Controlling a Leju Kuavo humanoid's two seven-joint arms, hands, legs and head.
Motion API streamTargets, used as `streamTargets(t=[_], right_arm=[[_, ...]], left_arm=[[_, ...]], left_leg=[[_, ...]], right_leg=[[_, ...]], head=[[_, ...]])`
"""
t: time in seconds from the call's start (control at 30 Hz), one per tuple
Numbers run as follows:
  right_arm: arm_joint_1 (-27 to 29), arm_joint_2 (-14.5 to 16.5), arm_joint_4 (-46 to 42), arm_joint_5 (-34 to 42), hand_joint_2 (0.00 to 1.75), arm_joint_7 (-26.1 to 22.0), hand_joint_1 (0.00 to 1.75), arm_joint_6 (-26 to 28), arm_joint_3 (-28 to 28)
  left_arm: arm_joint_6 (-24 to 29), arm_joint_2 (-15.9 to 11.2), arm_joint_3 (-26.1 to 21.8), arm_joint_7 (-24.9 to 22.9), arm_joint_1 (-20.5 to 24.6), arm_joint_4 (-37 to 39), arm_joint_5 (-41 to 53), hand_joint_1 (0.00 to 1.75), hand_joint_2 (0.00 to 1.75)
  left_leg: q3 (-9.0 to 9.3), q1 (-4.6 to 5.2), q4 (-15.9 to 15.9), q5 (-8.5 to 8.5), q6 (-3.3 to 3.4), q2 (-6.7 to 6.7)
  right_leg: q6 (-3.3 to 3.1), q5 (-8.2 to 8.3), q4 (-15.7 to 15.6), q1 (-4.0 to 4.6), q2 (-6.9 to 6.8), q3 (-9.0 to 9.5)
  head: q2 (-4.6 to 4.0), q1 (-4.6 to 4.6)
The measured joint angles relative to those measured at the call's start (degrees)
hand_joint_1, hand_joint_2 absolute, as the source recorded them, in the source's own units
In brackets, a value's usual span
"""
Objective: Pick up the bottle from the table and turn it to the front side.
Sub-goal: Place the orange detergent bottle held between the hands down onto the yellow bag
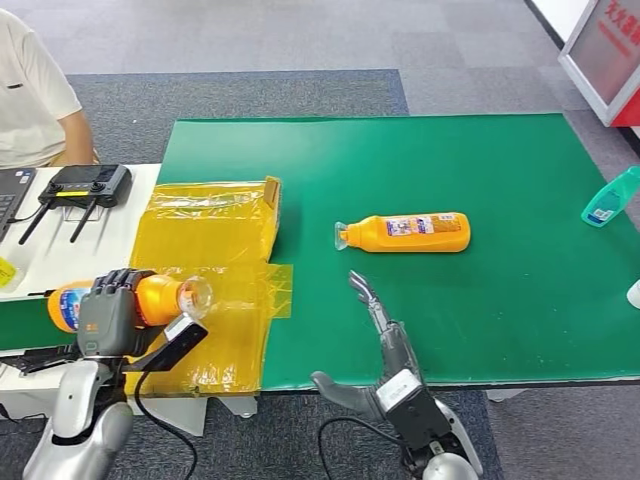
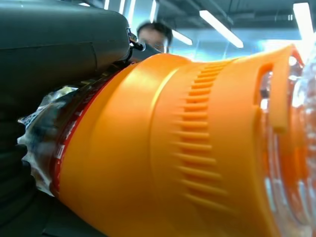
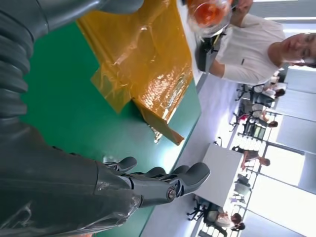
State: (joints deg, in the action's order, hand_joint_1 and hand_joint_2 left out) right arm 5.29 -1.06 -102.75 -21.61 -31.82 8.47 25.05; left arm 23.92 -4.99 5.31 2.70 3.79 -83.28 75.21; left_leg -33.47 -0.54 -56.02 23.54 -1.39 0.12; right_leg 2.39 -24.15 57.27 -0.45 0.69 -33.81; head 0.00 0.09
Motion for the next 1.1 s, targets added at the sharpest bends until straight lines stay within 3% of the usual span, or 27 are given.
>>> streamTargets(t=[0.23,0.43,0.83,1.1], right_arm=[[-1.7,-0.1,-0.7,1.8,1.75,-2.4,0.00,-1.6,0.0],[-2.3,-0.2,-1.1,3.1,1.75,-3.6,0.00,-2.8,0.0],[-2.4,-0.3,-1.3,4.0,1.75,-4.2,0.00,-4.4,0.1],[-2.1,-0.5,-1.7,5.0,1.75,-4.3,0.00,-4.7,0.0]], left_arm=[[-3.7,0.4,1.7,0.1,9.4,10.9,-1.4,1.75,1.75],[-5.2,2.0,4.4,1.1,14.2,16.9,-3.2,1.75,1.75],[-6.9,8.1,10.9,1.3,17.9,24.8,-6.7,1.75,1.75],[-6.2,9.4,13.8,-0.5,19.7,30.7,-4.9,1.75,1.75]], left_leg=[[0.00,0.00,0.0,-0.08,0.02,0.00],[-0.01,0.00,0.0,-0.08,0.00,0.00],[-0.04,0.01,0.0,-0.08,0.01,0.00],[-0.02,0.01,0.0,-0.08,0.00,0.00]], right_leg=[[0.03,0.07,0.0,-0.01,0.01,-0.01],[0.03,0.07,0.0,-0.01,0.00,-0.01],[0.04,0.07,0.0,-0.04,0.01,-0.02],[0.04,0.07,0.0,-0.03,0.01,-0.01]], head=[[0.00,0.01],[0.00,0.00],[0.00,0.01],[0.00,0.01]])
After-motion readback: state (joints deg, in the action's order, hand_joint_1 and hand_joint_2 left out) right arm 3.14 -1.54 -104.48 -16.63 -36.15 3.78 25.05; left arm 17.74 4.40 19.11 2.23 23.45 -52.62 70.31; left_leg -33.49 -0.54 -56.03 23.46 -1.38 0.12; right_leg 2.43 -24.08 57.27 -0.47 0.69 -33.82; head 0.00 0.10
